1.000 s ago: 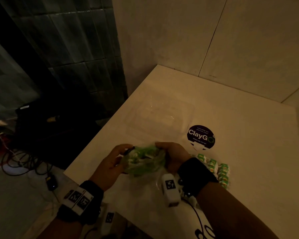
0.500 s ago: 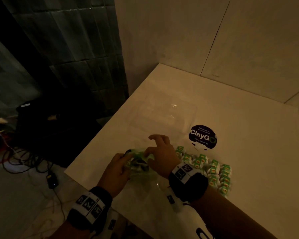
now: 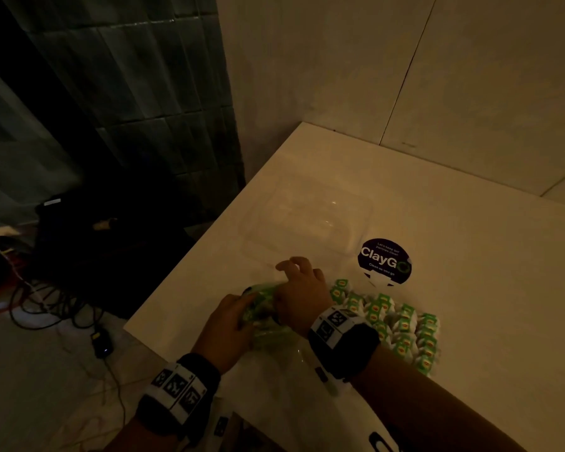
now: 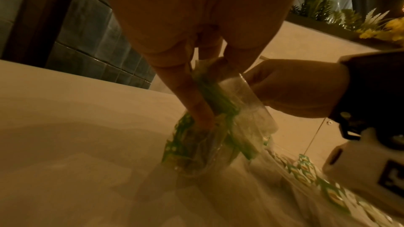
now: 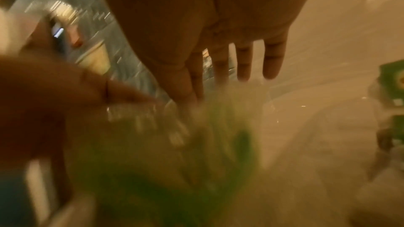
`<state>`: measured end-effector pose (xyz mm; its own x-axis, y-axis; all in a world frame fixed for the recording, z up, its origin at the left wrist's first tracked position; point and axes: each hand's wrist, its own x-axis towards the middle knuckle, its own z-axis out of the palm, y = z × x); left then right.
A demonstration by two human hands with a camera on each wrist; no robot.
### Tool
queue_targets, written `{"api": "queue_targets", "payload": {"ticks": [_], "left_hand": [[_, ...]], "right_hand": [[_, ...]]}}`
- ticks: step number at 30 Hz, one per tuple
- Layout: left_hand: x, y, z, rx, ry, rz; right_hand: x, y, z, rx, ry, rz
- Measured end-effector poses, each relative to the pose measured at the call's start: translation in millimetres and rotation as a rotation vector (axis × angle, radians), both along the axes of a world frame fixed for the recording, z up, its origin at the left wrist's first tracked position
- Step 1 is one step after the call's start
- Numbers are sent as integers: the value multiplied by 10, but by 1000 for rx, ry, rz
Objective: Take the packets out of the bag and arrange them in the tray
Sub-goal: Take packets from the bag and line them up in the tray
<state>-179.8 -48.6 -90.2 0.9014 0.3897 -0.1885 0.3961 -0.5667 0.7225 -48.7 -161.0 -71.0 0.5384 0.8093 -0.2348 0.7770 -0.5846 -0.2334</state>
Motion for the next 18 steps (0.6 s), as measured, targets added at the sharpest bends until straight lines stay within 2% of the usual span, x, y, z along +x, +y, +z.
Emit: {"api": "queue_targets", "payload": {"ticks": [3, 8, 14, 18], "left_hand": [[-2, 6, -47, -19, 41, 37], [9, -14, -46, -32, 48, 37], [2, -59, -12, -48, 50, 46], [-2, -71, -5, -51, 44, 52]], "right_hand": [[68, -89, 53, 129, 81, -67], [218, -344, 269, 455, 554, -308], [408, -812, 546, 834, 869, -643], [472, -995, 406, 834, 985, -770]]}}
